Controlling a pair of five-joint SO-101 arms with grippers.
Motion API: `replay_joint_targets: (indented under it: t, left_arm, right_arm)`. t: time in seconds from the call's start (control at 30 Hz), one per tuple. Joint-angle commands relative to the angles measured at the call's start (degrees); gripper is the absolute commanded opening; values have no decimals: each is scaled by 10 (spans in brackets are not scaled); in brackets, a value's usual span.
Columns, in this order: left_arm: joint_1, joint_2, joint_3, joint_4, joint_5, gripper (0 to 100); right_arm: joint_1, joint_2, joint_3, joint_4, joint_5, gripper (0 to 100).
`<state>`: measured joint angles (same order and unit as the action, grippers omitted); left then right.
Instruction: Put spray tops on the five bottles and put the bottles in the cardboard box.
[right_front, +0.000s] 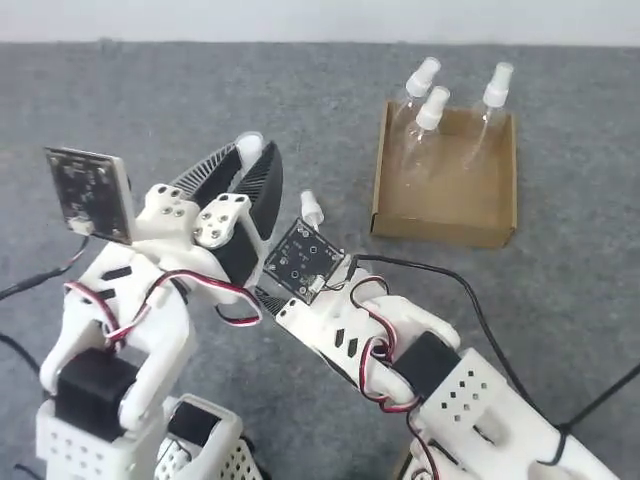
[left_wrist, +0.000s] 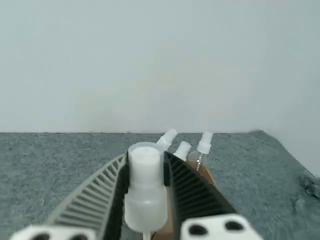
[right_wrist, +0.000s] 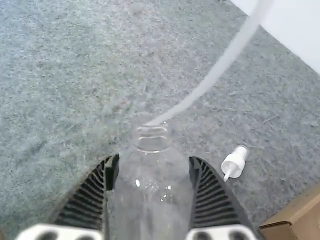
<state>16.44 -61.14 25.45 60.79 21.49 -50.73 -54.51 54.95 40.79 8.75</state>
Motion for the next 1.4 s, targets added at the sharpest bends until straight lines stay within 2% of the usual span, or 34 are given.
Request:
replay_joint_targets:
  t: [0.0, 0.23, 0.4, 0.6, 0.7, 0.77, 0.83, 1.0, 1.07, 1.3, 1.37]
  left_arm:
    - [-43, -2, 7, 2, -4, 11]
    - [-105, -6, 64, 1, -4, 11]
    - [-102, -6, 86, 0, -5, 11]
    - [-62, -4, 120, -1, -43, 12]
    - [-29, -4, 138, -3, -49, 13]
    - [-31, -6, 143, -11, -48, 21]
    - [-38, -3, 144, -11, -55, 65]
    - [-51, -7, 150, 49, -137, 205]
    - [-51, -7, 150, 57, -142, 232]
    - [-54, -71, 116, 58, -142, 240]
    - [-78, -109, 131, 62, -141, 240]
  right_arm:
    - [-2, -22, -12, -11, -2, 6]
    - [0, -22, -8, -20, -2, 6]
    - [41, -44, 25, -138, -13, 6]
    - [49, -59, 94, -248, -96, 6]
    - [49, -59, 99, -251, -98, 6]
    - [51, -60, 102, -251, -98, 6]
    - [51, -60, 103, -251, -98, 6]
    - [51, -60, 103, -232, -99, 6]
    - [51, -60, 103, -232, -99, 6]
    - [79, -59, 115, -236, -100, 6]
    - [95, -59, 116, -236, -100, 6]
